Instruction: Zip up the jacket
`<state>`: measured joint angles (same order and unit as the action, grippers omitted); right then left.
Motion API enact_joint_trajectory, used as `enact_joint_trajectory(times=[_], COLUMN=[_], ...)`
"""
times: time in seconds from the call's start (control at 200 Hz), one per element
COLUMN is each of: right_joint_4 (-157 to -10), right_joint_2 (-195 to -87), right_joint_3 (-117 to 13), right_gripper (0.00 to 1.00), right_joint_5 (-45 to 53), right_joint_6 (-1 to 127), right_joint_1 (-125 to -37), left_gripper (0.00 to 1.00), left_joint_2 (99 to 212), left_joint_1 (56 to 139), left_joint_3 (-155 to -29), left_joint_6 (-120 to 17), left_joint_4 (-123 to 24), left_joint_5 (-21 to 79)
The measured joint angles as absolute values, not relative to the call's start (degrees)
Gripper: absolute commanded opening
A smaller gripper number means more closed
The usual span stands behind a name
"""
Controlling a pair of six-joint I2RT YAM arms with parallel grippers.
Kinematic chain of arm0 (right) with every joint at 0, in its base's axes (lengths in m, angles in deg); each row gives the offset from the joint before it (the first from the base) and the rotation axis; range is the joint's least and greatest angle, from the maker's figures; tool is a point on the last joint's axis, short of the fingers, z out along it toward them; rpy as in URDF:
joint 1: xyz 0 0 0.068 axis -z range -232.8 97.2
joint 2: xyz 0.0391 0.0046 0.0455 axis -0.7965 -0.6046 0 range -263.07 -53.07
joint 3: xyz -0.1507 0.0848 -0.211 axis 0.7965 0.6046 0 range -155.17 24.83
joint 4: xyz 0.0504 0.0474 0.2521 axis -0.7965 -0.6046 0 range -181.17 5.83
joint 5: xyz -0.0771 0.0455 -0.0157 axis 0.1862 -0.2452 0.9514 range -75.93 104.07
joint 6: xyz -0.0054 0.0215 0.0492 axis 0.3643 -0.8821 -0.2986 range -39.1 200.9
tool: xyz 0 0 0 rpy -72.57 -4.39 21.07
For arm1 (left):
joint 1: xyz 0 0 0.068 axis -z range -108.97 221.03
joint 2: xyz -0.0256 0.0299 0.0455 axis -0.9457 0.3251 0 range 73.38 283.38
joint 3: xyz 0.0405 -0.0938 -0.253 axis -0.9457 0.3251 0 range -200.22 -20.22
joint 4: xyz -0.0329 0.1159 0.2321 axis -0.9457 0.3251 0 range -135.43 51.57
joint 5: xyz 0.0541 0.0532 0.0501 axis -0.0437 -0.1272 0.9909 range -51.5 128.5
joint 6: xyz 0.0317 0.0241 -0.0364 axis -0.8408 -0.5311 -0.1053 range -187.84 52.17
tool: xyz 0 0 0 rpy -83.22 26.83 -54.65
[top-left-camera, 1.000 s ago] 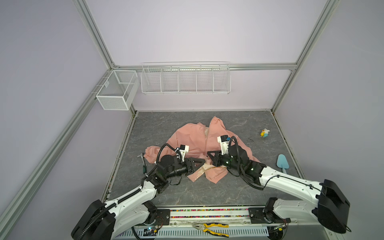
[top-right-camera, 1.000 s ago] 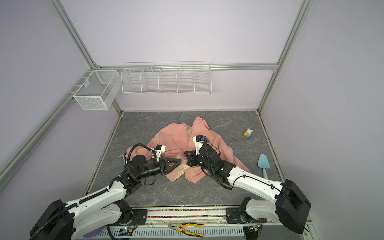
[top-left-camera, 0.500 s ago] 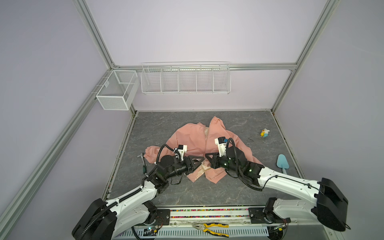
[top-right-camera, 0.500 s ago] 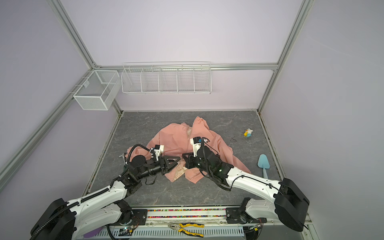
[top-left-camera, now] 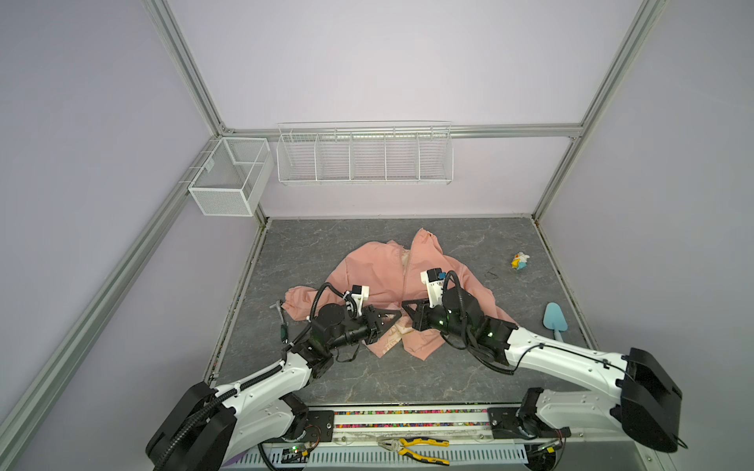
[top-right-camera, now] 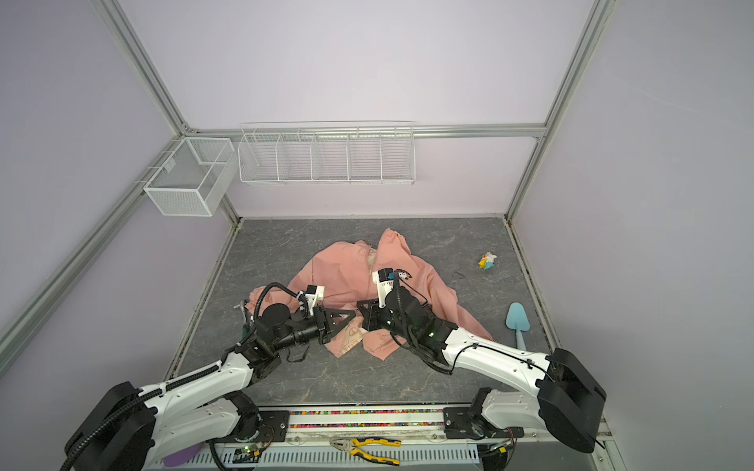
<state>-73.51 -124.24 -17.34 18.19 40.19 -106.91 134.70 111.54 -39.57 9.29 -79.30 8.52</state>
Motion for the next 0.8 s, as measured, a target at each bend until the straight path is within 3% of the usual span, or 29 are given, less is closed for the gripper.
enact_joint_trajectory(times=[0.04,0.12,0.205,0.31,0.58,0.8], right_joint_4=[-75.3,-80.9,-87.8,-97.9,-116.9,-125.1], right_joint_2=[-124.2,-124.2,-124.0,-122.6,-116.8,-117.1], right_joint_3=[-18.3,-21.3,-25.1,-29.4,-30.6,-28.6], right_gripper=[0.12,0.4,0.54,0.78,1.0,0.98], right_joint_5=[18.8,20.7,23.6,29.6,41.6,46.4], right_joint_6=[40.2,40.3,41.3,41.2,40.4,41.1], right_joint_1=[-106.9,-106.8,-106.1,-104.3,-95.6,-91.5], left_gripper=[0.0,0.0,0.0,0.0,0.0,0.0], left_joint_2=[134.7,134.7,134.5,133.0,129.4,132.4], left_joint_1=[111.5,111.5,111.5,111.5,111.6,111.5], left_joint_3=[-39.6,-39.6,-39.6,-40.4,-53.3,-62.4], left_joint_6=[9.3,8.6,7.0,2.6,-12.5,-18.4], left_joint_4=[-79.4,-79.3,-78.1,-71.9,-45.9,-28.1], left_joint_5=[8.6,8.9,9.7,11.1,21.2,31.4])
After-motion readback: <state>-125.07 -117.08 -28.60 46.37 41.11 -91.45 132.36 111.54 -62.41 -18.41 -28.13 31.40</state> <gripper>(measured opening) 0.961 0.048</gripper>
